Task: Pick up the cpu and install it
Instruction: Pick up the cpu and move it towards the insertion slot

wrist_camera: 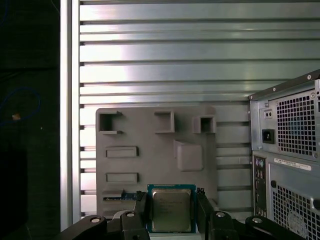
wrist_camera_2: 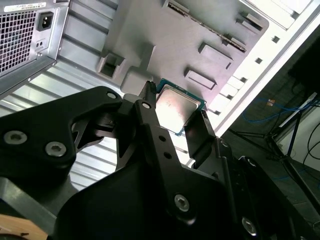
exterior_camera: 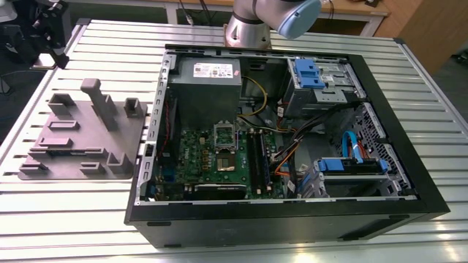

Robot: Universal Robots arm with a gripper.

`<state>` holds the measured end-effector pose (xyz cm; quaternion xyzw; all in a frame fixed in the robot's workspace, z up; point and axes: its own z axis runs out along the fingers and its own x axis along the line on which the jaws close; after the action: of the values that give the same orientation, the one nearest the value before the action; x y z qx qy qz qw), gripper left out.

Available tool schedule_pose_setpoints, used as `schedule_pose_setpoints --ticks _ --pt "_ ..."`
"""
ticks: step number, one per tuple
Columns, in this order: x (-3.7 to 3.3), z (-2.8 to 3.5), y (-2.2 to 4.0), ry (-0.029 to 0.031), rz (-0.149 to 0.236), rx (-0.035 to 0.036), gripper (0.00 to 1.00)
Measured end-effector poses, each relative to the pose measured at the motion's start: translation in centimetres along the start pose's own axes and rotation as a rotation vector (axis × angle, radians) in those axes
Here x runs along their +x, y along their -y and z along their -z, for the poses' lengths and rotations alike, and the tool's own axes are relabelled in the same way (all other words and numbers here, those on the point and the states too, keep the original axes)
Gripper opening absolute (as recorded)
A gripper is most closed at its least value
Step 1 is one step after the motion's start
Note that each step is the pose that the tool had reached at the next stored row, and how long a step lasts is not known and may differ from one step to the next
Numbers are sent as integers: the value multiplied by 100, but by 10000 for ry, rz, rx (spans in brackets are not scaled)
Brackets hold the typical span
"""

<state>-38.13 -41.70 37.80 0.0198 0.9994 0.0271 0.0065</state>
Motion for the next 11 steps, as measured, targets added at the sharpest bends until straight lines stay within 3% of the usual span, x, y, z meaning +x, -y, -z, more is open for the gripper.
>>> schedule_pose_setpoints --ticks 11 --pt "-40 -1 -1 0 0 0 47"
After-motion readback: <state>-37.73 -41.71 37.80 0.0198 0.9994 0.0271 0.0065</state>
